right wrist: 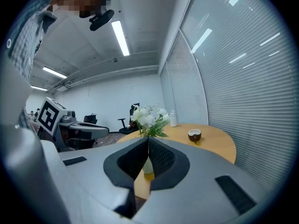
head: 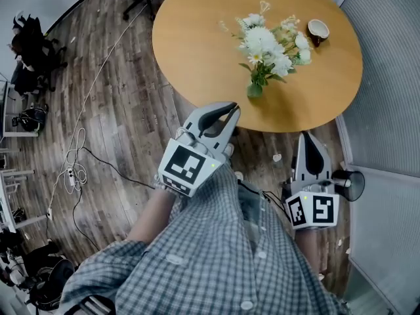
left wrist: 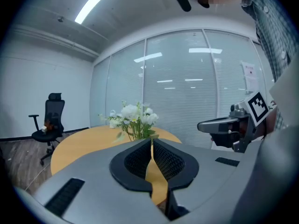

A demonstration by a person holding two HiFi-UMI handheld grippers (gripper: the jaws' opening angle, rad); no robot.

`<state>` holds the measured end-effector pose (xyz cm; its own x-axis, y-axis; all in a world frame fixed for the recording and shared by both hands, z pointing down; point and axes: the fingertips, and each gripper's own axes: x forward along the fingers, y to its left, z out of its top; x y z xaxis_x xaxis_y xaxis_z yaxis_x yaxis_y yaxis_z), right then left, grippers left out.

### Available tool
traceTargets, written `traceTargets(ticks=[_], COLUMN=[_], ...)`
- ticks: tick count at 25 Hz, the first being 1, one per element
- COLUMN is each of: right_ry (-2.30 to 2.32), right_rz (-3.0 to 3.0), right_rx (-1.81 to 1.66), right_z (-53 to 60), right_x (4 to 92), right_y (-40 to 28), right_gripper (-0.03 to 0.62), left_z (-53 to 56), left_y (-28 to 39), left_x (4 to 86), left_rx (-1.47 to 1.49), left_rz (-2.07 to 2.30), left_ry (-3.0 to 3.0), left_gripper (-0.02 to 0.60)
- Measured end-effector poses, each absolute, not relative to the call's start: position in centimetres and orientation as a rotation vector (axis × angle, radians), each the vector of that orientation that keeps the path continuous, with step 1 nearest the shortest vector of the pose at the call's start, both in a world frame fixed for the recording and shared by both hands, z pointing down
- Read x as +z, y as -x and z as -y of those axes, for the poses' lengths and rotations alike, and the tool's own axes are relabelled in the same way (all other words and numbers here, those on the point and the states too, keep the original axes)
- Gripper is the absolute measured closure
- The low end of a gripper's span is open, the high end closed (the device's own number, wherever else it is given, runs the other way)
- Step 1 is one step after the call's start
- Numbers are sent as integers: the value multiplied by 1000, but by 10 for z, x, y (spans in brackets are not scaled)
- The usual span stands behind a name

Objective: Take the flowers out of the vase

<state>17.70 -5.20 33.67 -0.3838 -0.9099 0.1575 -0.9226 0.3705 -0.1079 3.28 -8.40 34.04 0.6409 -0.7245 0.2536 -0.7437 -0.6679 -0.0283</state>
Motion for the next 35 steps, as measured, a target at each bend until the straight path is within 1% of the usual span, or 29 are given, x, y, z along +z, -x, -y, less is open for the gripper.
traceTargets(ticks=[3,5,9,12,18,21,24,30,35], right_ry=[-1718,-1732,-1756,-1771,-1790,-1803,-1817,-1827,-1834], right_rz=[2514,2497,2460,2430,2380,2358,2333,2300,2278], right_rx=[280,286,297,302,308,313,325,352,369], right_z=[67,77,93,101,113,119,125,131,137], right_x=[337,339,342,343,346,348,351,360,368], right_y=[-172,-169,-162,-159,-156,-155,-156,-153,-152], right_gripper=[583,583,583,583,583,583,583,583,583], left_z=[103,116,137,146,163,169,174,186,191], left_y=[-32,-30,-28,-33,-42,-47,-51,-59,-69], left_x=[352,362,384,398,431,449,463,477,482], left_rx=[443,491,577,601,700,755,798,793,809], left_rz=[1183,1141,1060,959,846,775,735,715,669], left_ry=[-2802,-2817,-2842,-2871,-2882,-2891,-2894,-2889,-2925], left_gripper=[570,518,473,429,390,346,336,319,316])
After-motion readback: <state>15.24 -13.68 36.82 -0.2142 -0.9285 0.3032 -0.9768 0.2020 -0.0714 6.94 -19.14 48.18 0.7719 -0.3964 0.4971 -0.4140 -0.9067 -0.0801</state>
